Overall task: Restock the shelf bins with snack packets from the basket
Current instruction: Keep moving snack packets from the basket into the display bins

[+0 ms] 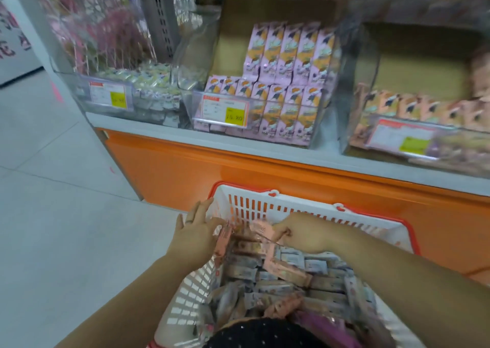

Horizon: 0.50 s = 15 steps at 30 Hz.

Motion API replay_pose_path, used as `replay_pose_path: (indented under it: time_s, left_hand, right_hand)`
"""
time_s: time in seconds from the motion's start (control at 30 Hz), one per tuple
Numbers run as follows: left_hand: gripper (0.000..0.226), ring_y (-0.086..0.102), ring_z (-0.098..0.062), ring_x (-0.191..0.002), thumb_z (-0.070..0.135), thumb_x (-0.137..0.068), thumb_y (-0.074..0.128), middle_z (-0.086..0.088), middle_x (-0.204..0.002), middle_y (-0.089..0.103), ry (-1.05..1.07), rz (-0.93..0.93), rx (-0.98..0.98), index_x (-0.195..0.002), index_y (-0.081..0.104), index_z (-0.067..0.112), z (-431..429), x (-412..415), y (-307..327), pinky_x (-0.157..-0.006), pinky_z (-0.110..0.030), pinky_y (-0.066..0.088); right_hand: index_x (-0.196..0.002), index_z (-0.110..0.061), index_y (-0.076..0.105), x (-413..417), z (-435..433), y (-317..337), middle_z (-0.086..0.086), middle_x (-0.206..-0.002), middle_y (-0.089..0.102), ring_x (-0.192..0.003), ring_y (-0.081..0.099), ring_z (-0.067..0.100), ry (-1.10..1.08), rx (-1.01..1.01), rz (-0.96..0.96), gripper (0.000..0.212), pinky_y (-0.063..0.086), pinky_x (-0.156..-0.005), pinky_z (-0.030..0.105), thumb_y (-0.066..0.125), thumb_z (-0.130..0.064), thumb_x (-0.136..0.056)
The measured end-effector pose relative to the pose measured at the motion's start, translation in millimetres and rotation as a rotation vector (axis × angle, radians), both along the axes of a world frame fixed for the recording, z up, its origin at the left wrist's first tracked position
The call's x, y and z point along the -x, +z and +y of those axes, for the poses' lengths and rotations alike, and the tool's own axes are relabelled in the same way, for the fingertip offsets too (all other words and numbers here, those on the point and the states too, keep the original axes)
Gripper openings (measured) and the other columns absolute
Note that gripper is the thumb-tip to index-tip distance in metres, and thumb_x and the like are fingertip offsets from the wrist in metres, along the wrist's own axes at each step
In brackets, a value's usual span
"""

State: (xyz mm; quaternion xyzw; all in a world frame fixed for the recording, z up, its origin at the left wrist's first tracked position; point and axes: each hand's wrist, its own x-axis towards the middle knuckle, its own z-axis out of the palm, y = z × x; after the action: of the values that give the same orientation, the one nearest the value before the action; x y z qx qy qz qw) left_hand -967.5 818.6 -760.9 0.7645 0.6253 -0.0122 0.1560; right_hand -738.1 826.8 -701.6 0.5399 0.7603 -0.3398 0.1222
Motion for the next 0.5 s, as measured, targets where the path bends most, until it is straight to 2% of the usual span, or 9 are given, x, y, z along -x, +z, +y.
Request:
replay_pose_path:
  time_s: [0.07,0.13,0.17,0.2,0.23,0.3,0.37,0.43,0.5]
  left_hand:
    - [0.037,0.004,-0.022,-0.146,0.024,-0.097,0.046,0.002,-0.156,0.014,-0.002,-0.066,-0.015,-0.132,0.048,0.034,1,-12,20,-0.117,-0.047,0.01]
    - [0.027,0.036,-0.018,-0.132,0.025,-0.096,0.048,0.003,-0.141,0.043,-0.014,-0.222,-0.045,-0.121,0.058,0.031,1,-32,50,-0.111,-0.035,0.027]
    - [0.021,0.05,-0.015,-0.117,0.025,-0.097,0.048,0.003,-0.129,0.055,-0.016,-0.333,-0.049,-0.112,0.062,0.027,-1,-44,67,-0.101,-0.028,0.037]
    - [0.017,0.057,-0.013,-0.103,0.025,-0.097,0.049,0.002,-0.114,0.063,-0.004,-0.454,-0.042,-0.103,0.064,0.025,-4,-55,85,-0.089,-0.024,0.043]
    - [0.015,0.06,-0.011,-0.092,0.025,-0.097,0.049,0.003,-0.103,0.066,0.016,-0.57,-0.025,-0.095,0.064,0.025,-7,-67,104,-0.081,-0.022,0.044]
    - [0.015,0.064,-0.01,-0.086,0.027,-0.097,0.05,0.005,-0.096,0.069,0.054,-0.794,0.006,-0.091,0.063,0.023,-13,-88,136,-0.084,-0.026,0.049]
    - [0.019,0.069,-0.013,-0.086,0.033,-0.098,0.048,0.003,-0.101,0.069,0.095,-0.977,0.069,-0.099,0.063,0.021,-22,-106,164,-0.086,-0.037,0.053]
    - [0.021,0.071,-0.012,-0.083,0.037,-0.098,0.046,0.003,-0.105,0.068,0.129,-1.112,0.132,-0.105,0.062,0.023,-29,-124,187,-0.083,-0.037,0.053]
    - [0.014,0.071,-0.014,-0.083,0.033,-0.098,0.048,0.003,-0.105,0.067,0.143,-1.221,0.175,-0.1,0.061,0.029,-35,-141,206,-0.086,-0.035,0.052]
  right_hand:
    - [-0.125,-0.019,0.062,-12,-7,38,0.001,-0.146,0.045,-0.104,0.059,0.015,0.01,-0.066,0.004,0.035,0.048,-0.09,0.027,0.041,-0.01,-0.099]
    - [-0.127,-0.02,0.06,-22,-18,74,0.002,-0.138,0.052,-0.073,0.053,-0.001,0.002,-0.161,0.04,0.034,0.042,-0.061,0.006,0.042,-0.013,-0.1]
    - [-0.127,-0.021,0.061,-27,-25,90,0.004,-0.129,0.057,-0.062,0.048,0.001,-0.014,-0.208,0.064,0.033,0.037,-0.052,0.008,0.043,-0.013,-0.1]
    - [-0.125,-0.022,0.062,-32,-33,104,0.004,-0.116,0.061,-0.062,0.049,0.005,-0.039,-0.258,0.1,0.032,0.036,-0.051,0.012,0.045,-0.014,-0.099]
    - [-0.123,-0.023,0.063,-36,-41,116,-0.001,-0.099,0.061,-0.069,0.054,0.013,-0.074,-0.307,0.139,0.031,0.04,-0.056,0.019,0.047,-0.014,-0.098]
    - [-0.12,-0.022,0.066,-45,-54,135,-0.01,-0.081,0.054,-0.086,0.059,0.023,-0.147,-0.399,0.22,0.029,0.045,-0.074,0.031,0.052,-0.015,-0.096]
    - [-0.117,-0.019,0.068,-54,-64,147,-0.003,-0.085,0.056,-0.09,0.059,0.026,-0.223,-0.486,0.321,0.027,0.044,-0.081,0.033,0.054,-0.013,-0.094]
    - [-0.118,-0.018,0.067,-63,-73,153,0.006,-0.099,0.054,-0.094,0.056,0.025,-0.301,-0.553,0.419,0.028,0.045,-0.084,0.028,0.054,-0.011,-0.094]
    - [-0.121,-0.021,0.064,-70,-81,157,-0.002,-0.106,0.046,-0.098,0.053,0.014,-0.367,-0.583,0.511,0.031,0.043,-0.082,0.008,0.056,-0.012,-0.093]
